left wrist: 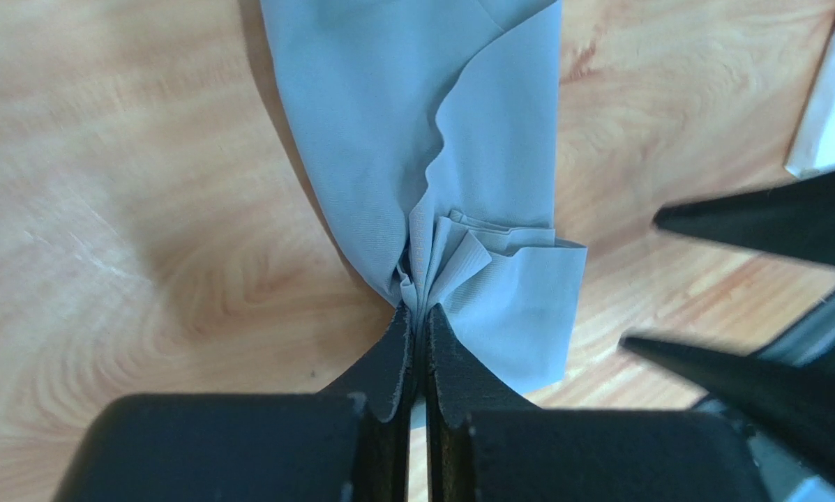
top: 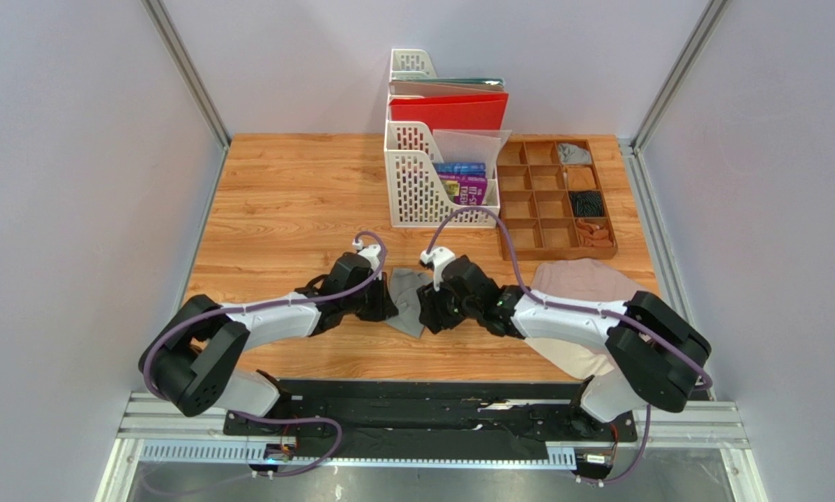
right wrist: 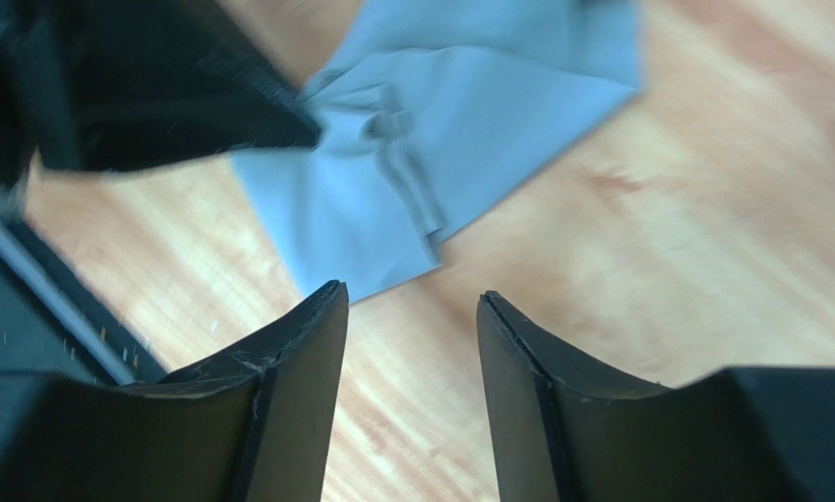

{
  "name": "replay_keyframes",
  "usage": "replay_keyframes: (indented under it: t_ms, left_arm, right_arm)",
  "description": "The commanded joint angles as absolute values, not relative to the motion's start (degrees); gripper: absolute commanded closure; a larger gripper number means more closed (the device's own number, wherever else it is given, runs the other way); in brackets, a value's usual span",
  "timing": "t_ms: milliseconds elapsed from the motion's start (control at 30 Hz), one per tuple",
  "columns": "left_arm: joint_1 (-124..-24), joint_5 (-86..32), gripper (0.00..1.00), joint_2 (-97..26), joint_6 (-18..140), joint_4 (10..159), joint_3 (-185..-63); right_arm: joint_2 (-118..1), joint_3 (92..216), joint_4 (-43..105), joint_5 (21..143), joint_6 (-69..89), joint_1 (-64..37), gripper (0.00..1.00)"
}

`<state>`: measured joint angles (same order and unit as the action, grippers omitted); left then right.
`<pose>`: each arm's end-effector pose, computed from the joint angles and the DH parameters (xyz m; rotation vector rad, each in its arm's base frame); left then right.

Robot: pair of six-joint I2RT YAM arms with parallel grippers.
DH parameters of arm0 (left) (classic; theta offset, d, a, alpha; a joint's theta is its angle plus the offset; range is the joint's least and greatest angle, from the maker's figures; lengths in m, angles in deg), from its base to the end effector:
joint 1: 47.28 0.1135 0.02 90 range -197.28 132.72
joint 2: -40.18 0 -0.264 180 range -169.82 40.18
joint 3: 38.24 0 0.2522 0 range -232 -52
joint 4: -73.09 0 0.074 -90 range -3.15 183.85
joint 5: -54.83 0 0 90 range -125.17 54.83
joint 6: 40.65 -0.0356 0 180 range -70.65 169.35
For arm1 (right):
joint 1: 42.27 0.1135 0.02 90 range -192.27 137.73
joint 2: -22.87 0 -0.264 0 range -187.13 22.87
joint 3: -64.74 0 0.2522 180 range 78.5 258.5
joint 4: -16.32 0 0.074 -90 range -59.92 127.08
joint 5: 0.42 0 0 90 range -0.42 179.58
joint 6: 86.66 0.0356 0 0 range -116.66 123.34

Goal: Roll the underwear
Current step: Roll the underwear at the center of the board.

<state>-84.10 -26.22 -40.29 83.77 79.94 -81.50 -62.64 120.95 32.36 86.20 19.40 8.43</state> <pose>0.2013 -0.1576 0.1454 0.1335 2.4658 -0.7663 0.1860 0.2306 0.1754 -0.7583 2.3317 0.6145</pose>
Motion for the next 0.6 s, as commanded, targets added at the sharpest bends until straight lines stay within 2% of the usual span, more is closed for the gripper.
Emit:
replay_keyframes:
  t_ms: [0, 200, 400, 433, 567]
  left_arm:
    - [-83.2, -20.8, 1.0, -37.6, 87.3, 83.2, -82.0]
    - [-82.0, -19.7, 1.0, -35.8, 89.6, 91.0, -83.6]
    - [-80.0, -14.3, 1.0, -36.6, 91.7, 91.9, -83.6]
    - [-79.7, -13.8, 1.0, -36.8, 91.9, 91.9, -83.6]
    - [-78.7, -11.4, 1.0, -37.3, 92.9, 91.8, -83.6]
  right_arm:
    - [-58.9, 118.7, 22.9, 89.4, 14.5, 14.4, 0.45]
    - [-57.6, 116.0, 18.7, 99.1, 11.4, 23.7, 0.44]
    - [-60.4, 116.4, 16.6, 106.2, 8.8, 30.5, 0.44]
    - [-60.6, 116.2, 16.0, 107.9, 8.4, 31.4, 0.39]
    - [-64.0, 117.5, 16.3, 112.3, 7.0, 34.5, 0.39]
